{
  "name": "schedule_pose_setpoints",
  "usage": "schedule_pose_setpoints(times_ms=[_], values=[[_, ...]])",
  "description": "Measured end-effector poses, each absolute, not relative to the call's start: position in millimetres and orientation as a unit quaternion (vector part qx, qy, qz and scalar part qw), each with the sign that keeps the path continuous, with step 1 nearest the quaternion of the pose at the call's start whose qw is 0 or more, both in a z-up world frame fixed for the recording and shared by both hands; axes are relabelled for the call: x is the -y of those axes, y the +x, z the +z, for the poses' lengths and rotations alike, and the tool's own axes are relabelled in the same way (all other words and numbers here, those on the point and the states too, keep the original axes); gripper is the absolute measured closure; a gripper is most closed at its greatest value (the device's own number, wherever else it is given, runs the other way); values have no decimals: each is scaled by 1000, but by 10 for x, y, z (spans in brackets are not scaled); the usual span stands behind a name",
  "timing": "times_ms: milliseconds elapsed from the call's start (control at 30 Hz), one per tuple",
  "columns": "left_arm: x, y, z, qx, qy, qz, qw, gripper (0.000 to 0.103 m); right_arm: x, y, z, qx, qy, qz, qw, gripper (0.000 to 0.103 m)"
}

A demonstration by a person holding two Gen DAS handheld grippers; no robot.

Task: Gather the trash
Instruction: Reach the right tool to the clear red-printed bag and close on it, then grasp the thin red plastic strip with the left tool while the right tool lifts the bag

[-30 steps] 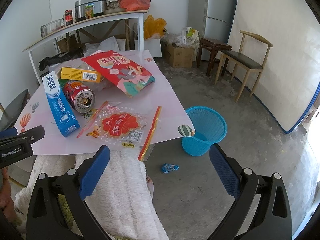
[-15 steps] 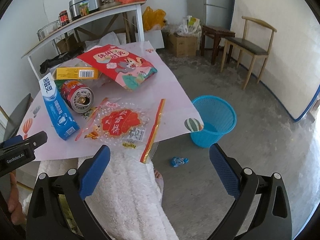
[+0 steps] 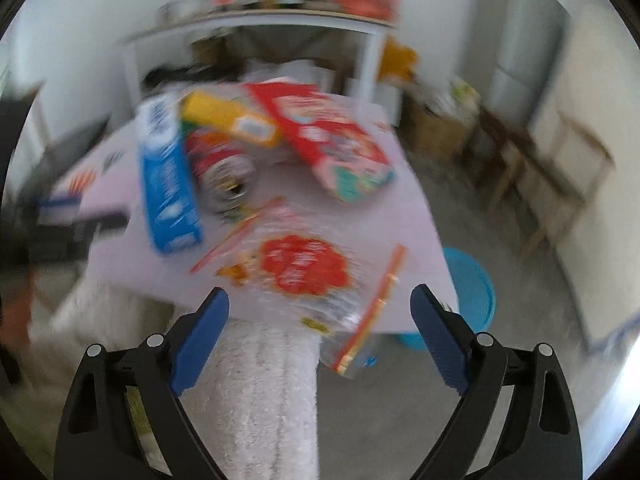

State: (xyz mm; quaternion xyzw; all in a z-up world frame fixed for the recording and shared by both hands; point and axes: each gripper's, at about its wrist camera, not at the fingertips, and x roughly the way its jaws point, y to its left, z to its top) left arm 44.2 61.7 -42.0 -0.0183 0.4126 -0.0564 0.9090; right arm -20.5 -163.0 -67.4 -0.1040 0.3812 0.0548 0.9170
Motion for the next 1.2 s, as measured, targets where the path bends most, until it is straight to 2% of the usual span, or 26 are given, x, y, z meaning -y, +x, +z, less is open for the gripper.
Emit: schedule_pose_setpoints(times_ms=[167, 300, 367, 467, 567, 600, 700, 800, 1200], values=[[-795, 496, -435, -399, -67, -78, 911, 9, 1429, -60, -833, -379, -169, 69, 907, 16], [-811, 510, -450, -398, -70, -83, 911, 9, 1362, 98, -1005, -399, -194, 73, 893, 31], [-815, 515, -441, -396, -72, -89, 911, 9, 1392, 167, -1052, -409, -167, 81, 893, 35], [-808, 499, -426, -388, -73, -100, 913, 9, 1476, 241, -1063, -428, -117, 98, 891, 47], [-796, 471, -403, -379, -73, -110, 916, 9, 1496, 234, -1060, -433, -94, 97, 891, 71], [-787, 470, -391, -376, -71, -113, 917, 9, 1509, 240, -1058, -436, -87, 98, 890, 83], [-777, 459, -357, -364, -65, -121, 921, 9, 1539, 249, -1053, -440, -74, 91, 890, 93], [-756, 429, -292, -351, -62, -129, 925, 9, 1560, 224, -1030, -437, -59, 95, 893, 98], [-532, 609, 239, -280, -86, -211, 933, 9, 1852, -12, -635, -389, 51, 141, 909, 100]])
